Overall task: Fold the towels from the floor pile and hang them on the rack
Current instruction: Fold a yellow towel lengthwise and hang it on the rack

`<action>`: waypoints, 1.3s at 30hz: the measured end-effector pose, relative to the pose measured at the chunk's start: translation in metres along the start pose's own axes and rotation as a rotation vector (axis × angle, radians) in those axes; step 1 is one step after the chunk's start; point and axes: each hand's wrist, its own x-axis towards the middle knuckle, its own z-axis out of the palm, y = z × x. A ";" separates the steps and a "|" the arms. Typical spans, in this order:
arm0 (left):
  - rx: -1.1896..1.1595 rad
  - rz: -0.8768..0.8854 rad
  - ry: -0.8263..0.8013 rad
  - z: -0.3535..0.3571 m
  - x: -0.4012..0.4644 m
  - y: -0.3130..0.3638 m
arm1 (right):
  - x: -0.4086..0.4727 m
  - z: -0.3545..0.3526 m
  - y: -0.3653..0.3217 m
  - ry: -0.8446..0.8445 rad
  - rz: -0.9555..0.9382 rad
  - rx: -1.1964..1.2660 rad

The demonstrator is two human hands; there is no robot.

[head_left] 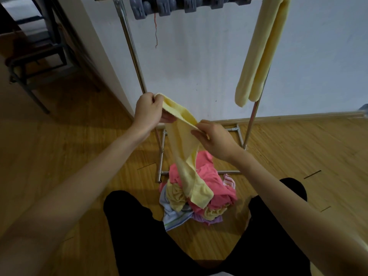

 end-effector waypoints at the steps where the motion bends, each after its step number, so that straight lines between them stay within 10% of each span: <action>1: 0.028 -0.018 -0.011 -0.004 0.001 -0.004 | 0.002 -0.006 0.003 0.001 -0.004 0.020; 9: 0.754 0.152 0.032 -0.032 0.007 -0.052 | 0.024 -0.038 0.013 -0.125 -0.095 -0.001; 21: 0.285 0.276 0.008 -0.050 0.022 0.044 | 0.037 -0.098 0.008 0.195 -0.079 0.050; 39: 0.472 0.466 0.063 -0.035 0.017 0.109 | 0.052 -0.144 0.007 0.339 -0.081 0.068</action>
